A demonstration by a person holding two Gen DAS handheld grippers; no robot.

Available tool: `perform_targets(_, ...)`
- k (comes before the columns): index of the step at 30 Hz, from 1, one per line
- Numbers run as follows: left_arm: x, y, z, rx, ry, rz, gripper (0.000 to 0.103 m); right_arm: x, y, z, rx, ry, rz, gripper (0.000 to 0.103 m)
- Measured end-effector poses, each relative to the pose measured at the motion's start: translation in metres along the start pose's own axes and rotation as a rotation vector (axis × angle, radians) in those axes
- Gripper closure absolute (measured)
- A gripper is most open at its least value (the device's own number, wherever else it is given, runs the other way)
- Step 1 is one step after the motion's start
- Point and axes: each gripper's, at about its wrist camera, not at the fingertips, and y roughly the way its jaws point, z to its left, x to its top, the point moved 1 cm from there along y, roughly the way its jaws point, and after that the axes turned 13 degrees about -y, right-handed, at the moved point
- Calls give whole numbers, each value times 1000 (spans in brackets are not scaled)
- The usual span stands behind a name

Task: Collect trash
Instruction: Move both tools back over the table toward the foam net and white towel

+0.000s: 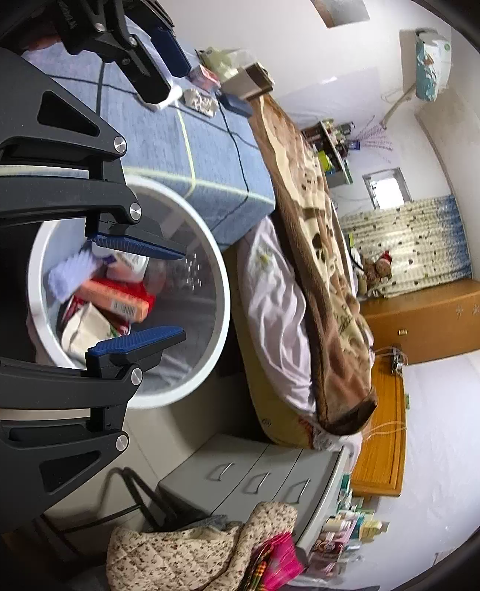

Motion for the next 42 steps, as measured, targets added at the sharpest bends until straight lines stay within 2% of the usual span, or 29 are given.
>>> perform_targets(4, 1, -14, 13, 22, -13, -23, 29, 3, -4, 13, 21, -20, -23, 63)
perform_targets(8, 2, -26, 30, 47, -34, -38, 29, 6, -5, 26, 51, -39, -40, 53)
perform_targets(24, 2, -67, 122, 189, -136, -83, 29, 15, 1, 95, 163, -146, -76, 47)
perform_targets(34, 2, -85, 175, 277, -185, -92, 29, 21, 20, 136, 261, -214, -39, 46)
perform_targets(37, 0, -86, 192, 307, -198, -84, 24, 21, 28, 148, 295, -239, -21, 45)
perform_targets(39, -1, -86, 207, 326, -219, -76, 23, 21, 34, 157, 307, -255, -5, 37)
perform_targets(42, -3, -83, 222, 342, -229, -57, 23, 21, 44, 169, 329, -278, 18, 35)
